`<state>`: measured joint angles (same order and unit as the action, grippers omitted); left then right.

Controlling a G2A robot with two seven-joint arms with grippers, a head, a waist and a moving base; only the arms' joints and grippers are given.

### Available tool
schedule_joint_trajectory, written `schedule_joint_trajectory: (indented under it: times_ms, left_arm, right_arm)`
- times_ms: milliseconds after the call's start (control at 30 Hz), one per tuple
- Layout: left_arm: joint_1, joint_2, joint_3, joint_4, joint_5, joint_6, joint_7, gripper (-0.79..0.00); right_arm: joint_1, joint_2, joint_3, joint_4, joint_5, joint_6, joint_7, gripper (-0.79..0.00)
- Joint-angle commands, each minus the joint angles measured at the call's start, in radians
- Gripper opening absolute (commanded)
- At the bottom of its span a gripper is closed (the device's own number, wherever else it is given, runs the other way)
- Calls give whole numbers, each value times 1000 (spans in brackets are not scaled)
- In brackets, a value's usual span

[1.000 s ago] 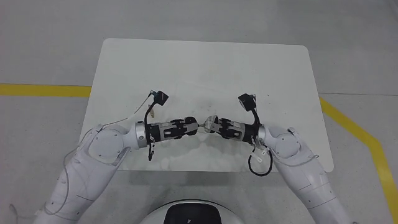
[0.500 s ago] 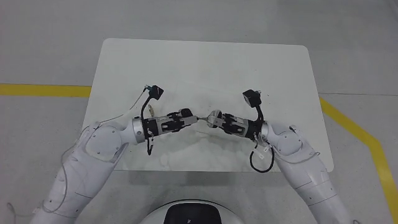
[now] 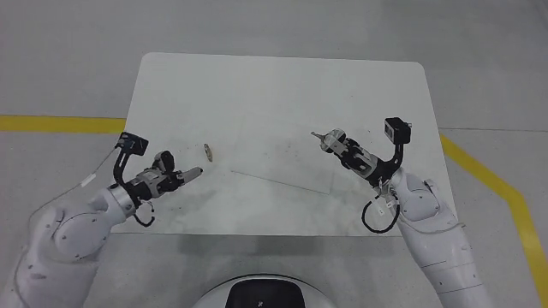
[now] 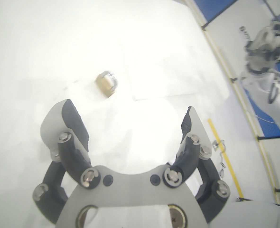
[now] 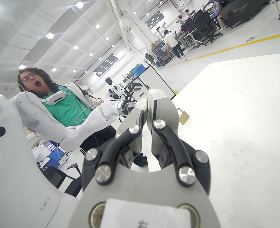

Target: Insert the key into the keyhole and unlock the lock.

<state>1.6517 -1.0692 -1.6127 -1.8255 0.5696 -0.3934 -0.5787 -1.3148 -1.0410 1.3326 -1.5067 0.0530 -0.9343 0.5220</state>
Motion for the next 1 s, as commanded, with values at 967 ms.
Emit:
schedule_joint_trajectory:
  times_ms: [967]
  left_arm:
    - [-224, -71, 355, 103, 407, 483, 182, -305]
  right_arm:
    - [1, 0, -1, 1, 2, -1, 2, -785]
